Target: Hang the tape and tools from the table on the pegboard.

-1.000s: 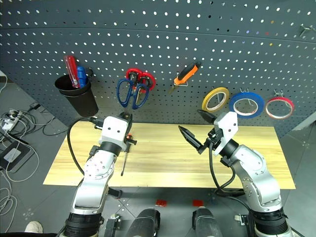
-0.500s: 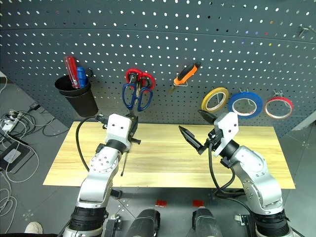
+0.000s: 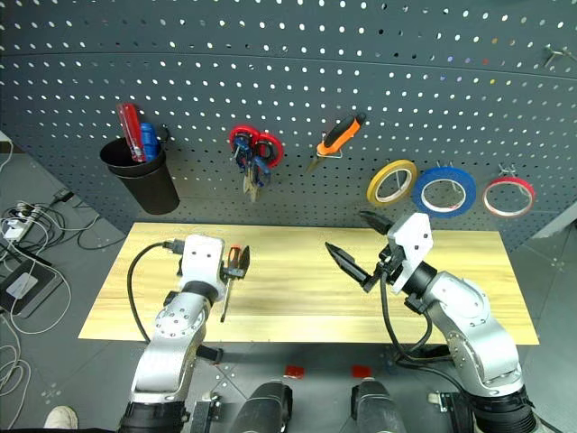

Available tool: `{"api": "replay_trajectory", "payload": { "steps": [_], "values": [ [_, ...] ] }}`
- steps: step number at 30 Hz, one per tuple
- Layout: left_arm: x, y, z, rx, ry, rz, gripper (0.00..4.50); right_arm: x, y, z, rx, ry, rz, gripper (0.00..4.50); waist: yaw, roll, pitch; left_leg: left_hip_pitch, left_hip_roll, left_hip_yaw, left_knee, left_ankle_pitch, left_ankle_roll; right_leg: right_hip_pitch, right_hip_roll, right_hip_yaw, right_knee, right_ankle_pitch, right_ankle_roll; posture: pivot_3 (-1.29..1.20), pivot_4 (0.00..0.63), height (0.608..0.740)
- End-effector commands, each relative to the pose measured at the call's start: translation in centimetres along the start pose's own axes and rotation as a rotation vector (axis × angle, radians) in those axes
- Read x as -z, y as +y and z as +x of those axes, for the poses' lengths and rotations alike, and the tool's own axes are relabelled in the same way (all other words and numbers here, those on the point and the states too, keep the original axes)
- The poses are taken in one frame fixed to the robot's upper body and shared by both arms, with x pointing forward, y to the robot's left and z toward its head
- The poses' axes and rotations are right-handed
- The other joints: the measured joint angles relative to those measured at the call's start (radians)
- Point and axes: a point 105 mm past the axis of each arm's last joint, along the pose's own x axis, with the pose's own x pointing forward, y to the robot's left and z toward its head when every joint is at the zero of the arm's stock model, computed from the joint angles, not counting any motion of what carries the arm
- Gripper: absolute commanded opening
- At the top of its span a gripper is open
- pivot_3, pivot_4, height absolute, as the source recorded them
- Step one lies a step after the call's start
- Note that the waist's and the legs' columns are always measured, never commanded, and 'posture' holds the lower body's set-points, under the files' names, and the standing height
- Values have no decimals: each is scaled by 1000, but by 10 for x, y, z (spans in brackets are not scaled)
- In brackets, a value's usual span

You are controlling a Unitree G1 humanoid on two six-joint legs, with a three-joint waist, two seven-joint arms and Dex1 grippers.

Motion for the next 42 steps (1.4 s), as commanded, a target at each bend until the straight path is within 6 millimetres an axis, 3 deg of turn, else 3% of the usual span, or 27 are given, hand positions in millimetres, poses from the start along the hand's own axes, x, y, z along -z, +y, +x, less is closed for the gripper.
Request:
{"api": "replay_trajectory", "payload": {
  "steps": [1, 6, 11, 20, 33, 42],
  "values": [
    [7, 27, -10, -111, 61, -11, 4480, 2, 8, 8, -59, 17, -63, 4500, 0, -1, 2, 0, 0, 0, 0, 0, 1, 0, 0, 0, 0, 0, 0, 120, 259, 740],
    [20, 46, -6, -138, 166, -28, 4480, 3, 17, 29, -120, 18, -72, 4500, 0, -2, 13, 4, 0, -3, 0, -1, 2, 6, 0, -2, -1, 0, 0, 128, 298, 740],
    [17, 46, 12, -62, 191, -58, 4480, 4, 19, 42, -150, 24, -77, 4500, 2, -1, 41, 6, -1, -6, 1, -1, 3, 9, 0, -3, -1, 0, 0, 139, 355, 740],
    [10, 35, 43, 26, 229, -82, 4480, 8, 14, 49, -142, 61, -115, 4500, -4, -1, 109, 3, 0, -6, 2, -1, 2, 6, 0, -4, 0, 0, 0, 128, 430, 740],
    [14, 30, 56, 58, 293, -45, 4480, 9, 14, 49, -142, 76, -89, 4500, -2, -3, 173, 0, 0, -3, 3, -1, 2, -2, 0, -1, 8, 0, 0, 110, 475, 740],
    [9, 30, 59, 73, 277, -43, 1813, 11, 13, 47, -129, 88, -80, 4500, -3, -2, 182, 0, 1, -2, 2, -1, 2, -3, 0, 0, 8, 0, 0, 110, 467, 740]
  ]
}}
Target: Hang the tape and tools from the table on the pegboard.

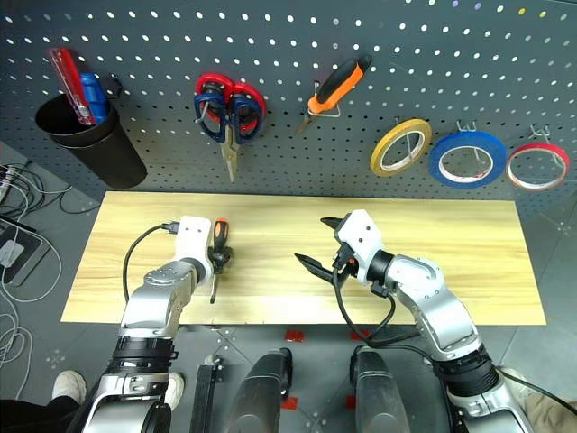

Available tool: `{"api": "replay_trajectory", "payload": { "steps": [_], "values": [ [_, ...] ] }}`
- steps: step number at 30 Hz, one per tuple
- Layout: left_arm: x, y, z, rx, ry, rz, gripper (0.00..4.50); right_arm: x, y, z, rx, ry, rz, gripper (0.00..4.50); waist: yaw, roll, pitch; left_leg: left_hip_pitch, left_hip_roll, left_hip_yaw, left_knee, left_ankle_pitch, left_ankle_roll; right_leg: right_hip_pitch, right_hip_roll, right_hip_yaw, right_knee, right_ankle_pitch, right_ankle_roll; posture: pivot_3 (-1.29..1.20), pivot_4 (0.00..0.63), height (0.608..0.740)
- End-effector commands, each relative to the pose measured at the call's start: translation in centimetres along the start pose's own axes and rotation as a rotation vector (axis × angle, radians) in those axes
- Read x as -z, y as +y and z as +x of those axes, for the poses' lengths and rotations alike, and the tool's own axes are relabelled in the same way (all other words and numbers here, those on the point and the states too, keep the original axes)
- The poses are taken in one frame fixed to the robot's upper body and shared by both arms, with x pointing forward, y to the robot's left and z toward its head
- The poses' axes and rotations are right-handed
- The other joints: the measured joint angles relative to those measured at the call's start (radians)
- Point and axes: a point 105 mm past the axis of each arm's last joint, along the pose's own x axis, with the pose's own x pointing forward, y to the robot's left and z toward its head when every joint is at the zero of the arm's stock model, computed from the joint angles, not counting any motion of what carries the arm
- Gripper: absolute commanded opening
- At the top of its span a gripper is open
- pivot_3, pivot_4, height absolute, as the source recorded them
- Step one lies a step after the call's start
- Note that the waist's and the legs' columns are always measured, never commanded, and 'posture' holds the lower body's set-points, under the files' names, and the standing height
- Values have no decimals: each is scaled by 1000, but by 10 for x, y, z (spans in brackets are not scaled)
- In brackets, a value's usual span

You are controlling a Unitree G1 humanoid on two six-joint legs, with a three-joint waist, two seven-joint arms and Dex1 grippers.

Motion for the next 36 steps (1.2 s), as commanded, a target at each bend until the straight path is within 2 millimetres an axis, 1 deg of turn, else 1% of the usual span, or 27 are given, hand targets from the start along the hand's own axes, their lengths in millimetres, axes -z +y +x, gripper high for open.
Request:
{"api": "replay_trajectory", "payload": {
  "steps": [1, 4, 5, 7, 10, 12, 13, 15, 18, 21, 23, 25, 26, 29, 30, 32, 36],
  "values": [
    [0, 3, 0, -6, 1, 9, 1531, -9, 3, -2, -4, -31, -18, 4500, 0, 0, 1, 0, 0, 0, 0, 0, 0, 0, 0, 0, 0, 0, 0, 110, 467, 740],
    [-1, 4, -1, -8, 0, 8, 654, -9, 4, -3, -6, -36, -20, 4500, 0, 0, 1, 0, 0, 0, 0, 0, 0, 0, 0, 0, 0, 0, 0, 112, 452, 740],
    [0, 3, -1, -8, -1, 8, 519, -10, 4, -3, -7, -39, -20, 4500, 0, 0, 1, 0, 0, 0, 0, 0, 0, 0, 0, 0, -1, 0, 0, 112, 452, 740],
    [0, 2, -3, -8, -1, 7, 518, -11, 4, -3, -9, -46, -21, 4500, 0, 0, 1, 0, 0, 0, 0, 0, 0, 0, 0, 0, -1, 0, 0, 113, 440, 740],
    [2, -5, -8, 18, -14, 10, 518, -11, 4, -5, -14, -51, -20, 4500, 0, 0, 1, 0, 0, 0, -1, 0, -1, 0, 0, 0, -1, 0, 0, 117, 423, 740],
    [2, -9, -14, 30, -36, 46, 518, -11, 5, -6, -21, -55, -15, 4500, 0, 0, 1, 0, 0, 0, -1, 2, -4, 0, 0, 0, -2, 0, 0, 116, 413, 740],
    [2, -10, -15, 33, -46, 65, 518, -11, 5, -6, -22, -57, -12, 4500, 0, 0, 1, 0, 0, 0, -2, 2, -4, 0, 0, 0, -3, 0, 0, 115, 398, 740],
    [-2, -12, -22, 32, -86, 114, 518, -12, 4, -8, -22, -65, -8, 4500, 1, 0, 1, -1, 1, -1, -2, 3, -5, 0, -1, 0, -5, 0, 0, 117, 380, 740],
    [-10, -16, -34, 33, -154, 188, 518, -18, 6, -12, -33, -105, 18, 4500, 1, 0, 0, -2, 2, -1, -2, 3, -5, 0, -1, -1, -6, 0, 0, 124, 353, 740],
    [-16, -19, -43, 25, -203, 218, 518, -26, 9, -19, -57, -148, 57, 4500, 3, -1, -4, -3, 8, -1, -2, 3, -6, -1, -2, -2, -7, 0, 0, 136, 322, 740],
    [-26, -22, -51, 12, -257, 241, 518, -31, 11, -24, -74, -172, 79, 4500, 4, -1, -8, -4, 9, -1, -2, 4, -7, 0, -2, -3, -7, 0, 0, 148, 292, 740],
    [-41, -23, -65, -19, -334, 262, 518, -41, 12, -29, -78, -205, 86, 4500, 5, -3, -14, -5, 10, -2, -2, 4, -9, -1, -2, -5, -8, 0, 0, 150, 285, 740],
    [-46, -23, -69, -29, -357, 268, 518, -44, 11, -30, -73, -215, 87, 4500, 6, -3, -18, -6, 10, -2, -2, 5, -9, -1, -2, -5, -8, 0, 0, 159, 262, 740],
    [-59, -21, -84, -74, -421, 274, 518, -54, 6, -32, -38, -248, 88, 4500, 6, -4, -41, -9, 11, -3, -2, 5, -10, -4, -1, -6, -8, 1, 0, 170, 244, 740],
    [-69, -21, -96, -95, -469, 290, 518, -61, 5, -34, -22, -272, 86, 4500, 6, -3, -50, -9, 11, -2, -2, 5, -10, -4, -1, -7, -8, 1, 0, 176, 229, 740],
    [-80, -21, -110, -119, -523, 308, 518, -69, 3, -36, -1, -301, 87, 4500, 7, -3, -62, -10, 11, -2, -3, 5, -10, -5, 0, -7, -8, 1, 0, 186, 215, 740],
    [-116, -4, -135, -242, -650, 280, 518, -90, -5, -37, 60, -389, 120, 4500, 16, -3, -93, -10, 10, -1, -2, 6, -11, -4, 1, -8, -8, 1, 0, 195, 197, 740]
  ]
}}
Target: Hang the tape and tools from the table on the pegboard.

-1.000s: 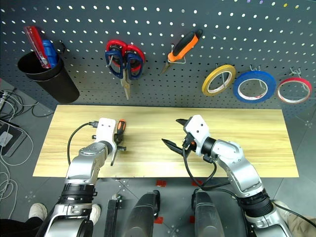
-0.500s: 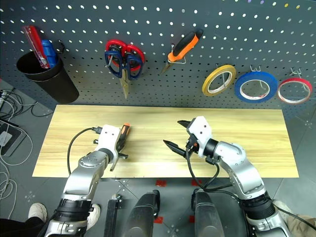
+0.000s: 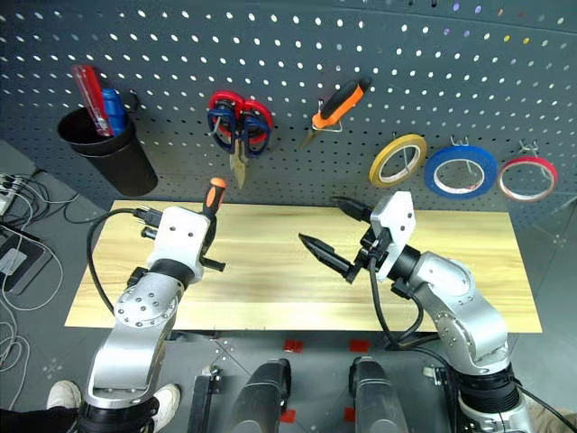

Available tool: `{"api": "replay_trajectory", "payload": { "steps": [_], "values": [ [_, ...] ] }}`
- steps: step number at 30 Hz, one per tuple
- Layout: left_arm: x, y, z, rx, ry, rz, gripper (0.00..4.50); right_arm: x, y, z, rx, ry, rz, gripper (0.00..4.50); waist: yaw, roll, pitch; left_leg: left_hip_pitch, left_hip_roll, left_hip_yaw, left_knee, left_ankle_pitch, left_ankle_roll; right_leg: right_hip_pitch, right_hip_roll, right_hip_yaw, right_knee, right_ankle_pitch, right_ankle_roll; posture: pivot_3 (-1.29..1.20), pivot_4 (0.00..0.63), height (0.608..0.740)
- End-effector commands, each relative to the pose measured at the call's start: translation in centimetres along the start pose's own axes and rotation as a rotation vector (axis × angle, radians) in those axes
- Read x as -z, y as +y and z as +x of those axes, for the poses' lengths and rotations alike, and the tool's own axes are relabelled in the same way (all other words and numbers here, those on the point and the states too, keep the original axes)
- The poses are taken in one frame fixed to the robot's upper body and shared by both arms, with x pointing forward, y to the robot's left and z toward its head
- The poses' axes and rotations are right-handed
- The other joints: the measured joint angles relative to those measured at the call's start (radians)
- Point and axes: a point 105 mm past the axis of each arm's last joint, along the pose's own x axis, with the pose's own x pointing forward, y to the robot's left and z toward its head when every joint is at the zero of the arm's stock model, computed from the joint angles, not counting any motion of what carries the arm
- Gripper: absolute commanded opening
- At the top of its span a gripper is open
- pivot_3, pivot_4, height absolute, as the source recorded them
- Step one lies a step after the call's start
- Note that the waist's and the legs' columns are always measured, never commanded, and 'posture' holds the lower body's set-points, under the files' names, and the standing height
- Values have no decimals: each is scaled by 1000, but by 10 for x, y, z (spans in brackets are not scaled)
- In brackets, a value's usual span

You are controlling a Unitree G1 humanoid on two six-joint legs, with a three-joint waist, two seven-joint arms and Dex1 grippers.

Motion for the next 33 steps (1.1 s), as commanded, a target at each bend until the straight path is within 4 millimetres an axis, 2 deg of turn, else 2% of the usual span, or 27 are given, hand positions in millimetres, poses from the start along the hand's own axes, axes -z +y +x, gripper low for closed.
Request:
{"api": "replay_trajectory", "payload": {
  "steps": [1, 5, 7, 13, 19, 26, 29, 33],
  "values": [
    [-39, 32, -5, -150, -125, 23, 518, -26, 4, 3, 12, -96, -11, 4500, 8, 0, -16, 0, 0, 0, 0, 0, 0, 0, 0, -1, 0, 0, 0, 197, 192, 740],
    [-87, 62, 9, -264, -273, 59, 518, -38, 3, 13, 27, -155, -16, 4500, 24, -1, -35, 0, -8, 0, 0, 0, 0, 0, 1, -2, 0, 0, 0, 203, 171, 740],
    [-101, 74, 15, -296, -309, 64, 518, -42, 1, 16, 35, -174, -17, 4500, 31, -3, -41, 0, -9, -1, 1, 1, -1, 1, 0, -2, 1, 0, 0, 203, 171, 740],
    [-129, 96, 34, -341, -367, 52, 518, -55, -1, 28, 54, -224, -22, 4500, 41, -4, -52, 0, -10, -1, 1, 1, -1, 1, -1, -2, 0, 0, 0, 203, 166, 740],
    [-147, 116, 54, -406, -410, 34, 518, -64, 0, 40, 56, -247, -28, 4500, 41, -4, -52, 0, -10, -1, 2, 1, -1, 1, -1, -2, 1, 0, 0, 176, 171, 740],
    [-144, 128, 65, -444, -425, 40, 518, -65, 1, 51, 62, -254, -21, 4500, 36, -4, -53, 0, -10, -1, 1, 1, -1, -1, -1, -2, 2, 0, 0, 173, 185, 740],
    [-128, 134, 70, -456, -384, 32, 518, -62, 1, 53, 62, -245, -16, 4500, 34, -4, -53, 0, -10, -1, 2, 1, -1, -1, 0, -2, 2, 0, 0, 172, 189, 740],
    [-101, 131, 72, -444, -311, -8, 518, -56, -2, 53, 76, -220, -11, 4500, 26, -4, -53, 0, -10, -1, 2, 1, -1, -1, -1, -2, 2, 0, 0, 173, 203, 740]
  ]
}}
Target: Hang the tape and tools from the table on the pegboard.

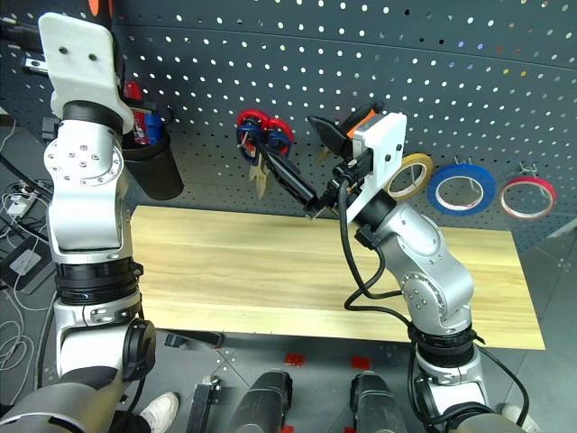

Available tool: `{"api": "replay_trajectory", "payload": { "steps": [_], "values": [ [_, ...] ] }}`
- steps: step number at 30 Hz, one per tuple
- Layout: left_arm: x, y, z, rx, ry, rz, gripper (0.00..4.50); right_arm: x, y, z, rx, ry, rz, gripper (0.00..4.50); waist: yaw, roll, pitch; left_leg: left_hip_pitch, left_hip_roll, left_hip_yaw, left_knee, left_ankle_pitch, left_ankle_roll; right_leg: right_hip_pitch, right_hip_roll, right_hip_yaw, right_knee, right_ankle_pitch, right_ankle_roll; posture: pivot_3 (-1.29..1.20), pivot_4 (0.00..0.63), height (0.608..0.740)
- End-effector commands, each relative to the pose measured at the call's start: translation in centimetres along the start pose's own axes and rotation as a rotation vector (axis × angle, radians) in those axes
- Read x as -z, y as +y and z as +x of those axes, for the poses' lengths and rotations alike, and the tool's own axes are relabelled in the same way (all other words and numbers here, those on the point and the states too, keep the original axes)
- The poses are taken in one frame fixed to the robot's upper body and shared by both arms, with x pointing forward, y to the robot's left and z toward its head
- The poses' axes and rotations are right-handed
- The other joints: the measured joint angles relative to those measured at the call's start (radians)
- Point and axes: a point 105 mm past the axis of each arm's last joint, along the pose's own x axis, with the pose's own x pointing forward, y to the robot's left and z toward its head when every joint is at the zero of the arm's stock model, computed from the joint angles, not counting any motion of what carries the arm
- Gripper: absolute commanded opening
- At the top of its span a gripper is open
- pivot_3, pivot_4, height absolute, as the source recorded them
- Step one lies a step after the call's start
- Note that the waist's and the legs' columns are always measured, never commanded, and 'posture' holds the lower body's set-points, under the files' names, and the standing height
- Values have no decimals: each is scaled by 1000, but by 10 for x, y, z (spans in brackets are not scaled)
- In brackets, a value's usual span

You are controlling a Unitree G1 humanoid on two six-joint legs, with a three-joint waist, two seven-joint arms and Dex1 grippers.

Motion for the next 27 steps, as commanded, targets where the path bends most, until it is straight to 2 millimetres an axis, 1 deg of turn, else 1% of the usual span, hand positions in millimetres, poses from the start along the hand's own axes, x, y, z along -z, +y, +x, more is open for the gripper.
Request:
{"api": "replay_trajectory", "payload": {
  "steps": [1, 3, 6, 13, 15, 18, 25, 26, 27],
  "values": [
    [10, 6, -7, -24, 19, -24, 518, -6, 4, 1, -10, -22, -14, 4500, -3, 0, 0, 0, 0, 0, 0, 0, 0, 0, 0, 0, 0, 0, 0, 172, 204, 740],
    [21, 6, -12, -25, 62, -45, 518, -5, 4, 1, -10, -19, -8, 4500, -6, 0, 0, 0, 0, 0, 0, 0, 0, 0, 0, 0, 0, 0, 0, 171, 207, 740],
    [32, 8, -17, -29, 104, -58, 518, -4, 5, 0, -14, -11, -3, 4500, -12, 0, 0, 0, 0, 0, 0, 0, 0, 0, 0, 0, 0, 0, 0, 170, 210, 740],
    [40, 13, -23, -51, 150, -69, 518, -3, 4, -2, -12, 2, -3, 4500, -18, 0, 0, 0, 0, 0, 0, 0, 0, -1, 0, 0, 5, 0, 0, 172, 220, 740],
    [42, 13, -25, -60, 166, -77, 1255, -2, 3, -2, -10, 5, -9, 4500, -19, 0, 0, 0, 0, 0, 0, 0, 0, -1, 0, 0, 6, 0, 0, 170, 223, 740],
    [43, 12, -29, -64, 176, -84, 2060, -2, 1, -3, -4, 11, -11, 4500, -19, 0, 0, 0, 0, -1, 0, 0, 0, -1, 0, 0, 6, 0, 0, 168, 226, 740],
    [41, 11, -28, -63, 182, -96, 4247, 0, 0, -5, 0, 19, -13, 4500, -15, 0, 0, 0, 0, 0, 1, 0, 0, -1, -1, 0, 7, 0, 0, 166, 231, 740],
    [42, 11, -28, -57, 187, -105, 4472, 0, 0, -5, 1, 20, -13, 4500, -15, 0, 0, 0, 0, 0, 1, 0, 0, -1, -1, 0, 7, 0, 0, 166, 231, 740],
    [42, 9, -28, -50, 189, -116, 4472, 0, -1, -6, 3, 22, -14, 4500, -15, 0, 0, 0, 0, 0, 1, 0, 0, -1, 0, 0, 7, 0, 0, 166, 231, 740]
  ]
}}
